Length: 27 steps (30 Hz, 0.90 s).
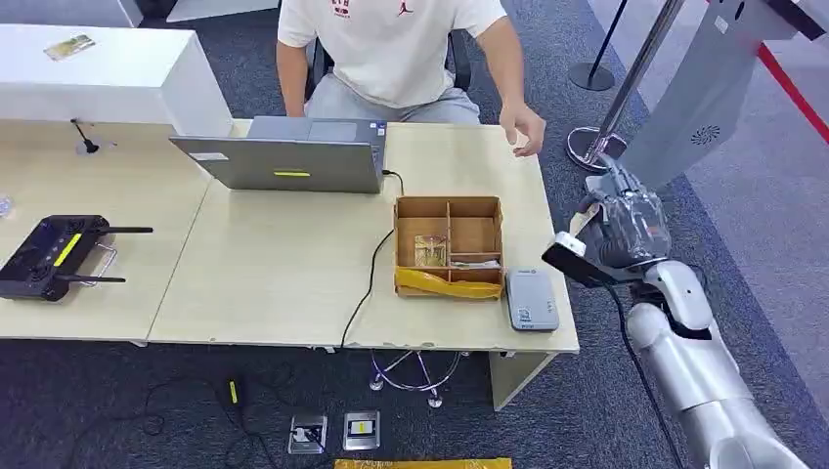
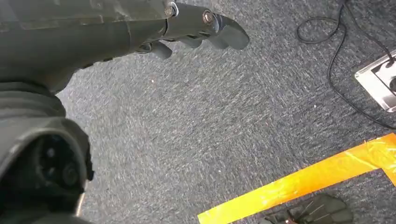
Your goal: Pass the card to the sensor for recognition and then transmit it.
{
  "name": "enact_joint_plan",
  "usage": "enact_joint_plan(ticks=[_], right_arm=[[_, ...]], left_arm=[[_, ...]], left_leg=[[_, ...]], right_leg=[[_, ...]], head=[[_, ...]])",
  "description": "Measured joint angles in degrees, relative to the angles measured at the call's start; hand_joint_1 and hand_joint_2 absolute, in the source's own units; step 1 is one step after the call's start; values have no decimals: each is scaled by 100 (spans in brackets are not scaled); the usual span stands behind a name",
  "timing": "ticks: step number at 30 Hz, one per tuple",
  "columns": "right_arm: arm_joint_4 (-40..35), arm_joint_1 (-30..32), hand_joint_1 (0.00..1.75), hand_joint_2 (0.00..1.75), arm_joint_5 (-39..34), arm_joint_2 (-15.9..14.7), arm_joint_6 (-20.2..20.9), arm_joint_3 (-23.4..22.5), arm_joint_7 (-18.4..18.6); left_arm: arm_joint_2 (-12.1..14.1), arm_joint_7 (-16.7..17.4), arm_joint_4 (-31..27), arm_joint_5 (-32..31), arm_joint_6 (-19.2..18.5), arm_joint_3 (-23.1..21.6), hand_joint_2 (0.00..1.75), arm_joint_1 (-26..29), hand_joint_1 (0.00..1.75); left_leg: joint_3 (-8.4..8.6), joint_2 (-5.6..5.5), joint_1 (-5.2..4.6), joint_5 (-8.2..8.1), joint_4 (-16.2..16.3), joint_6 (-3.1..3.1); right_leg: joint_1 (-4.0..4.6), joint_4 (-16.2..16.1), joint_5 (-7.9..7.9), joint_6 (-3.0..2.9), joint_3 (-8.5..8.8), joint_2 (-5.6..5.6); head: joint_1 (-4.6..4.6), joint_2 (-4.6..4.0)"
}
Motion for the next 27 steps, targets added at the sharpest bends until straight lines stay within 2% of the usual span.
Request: enact_joint_plan(ticks=[2, 11, 15, 27], right_arm=[[7, -366, 175, 175, -68, 15, -131, -13, -54], [263, -1497, 175, 175, 29, 206, -262, 13, -59], [847, -2036, 175, 175, 138, 389, -454, 33, -284], [2451, -2881, 175, 175, 232, 889, -502, 227, -371]], left_arm=[[0, -13, 0, -44, 13, -4, 0, -5, 0], [-2, -101, 0, -203, 7, -66, 0, -13, 0], [-2, -116, 0, -282, 6, -135, 0, -15, 0], [-2, -118, 0, -343, -48, -234, 0, -13, 0]], left_leg=[[1, 4, 0, 0, 0, 0], [-12, 0, 2, 1, 0, 0], [-16, -3, 2, 2, 0, -1], [-18, -8, 5, 3, 0, -1]], right_leg=[[0, 1, 0, 0, -1, 4], [2, 5, 0, -1, -9, -1], [2, 5, 0, -1, -11, -4], [4, 5, 0, -1, -13, -7]], head=[[-4, 0], [-2, 0], [-2, 0], [-2, 0]])
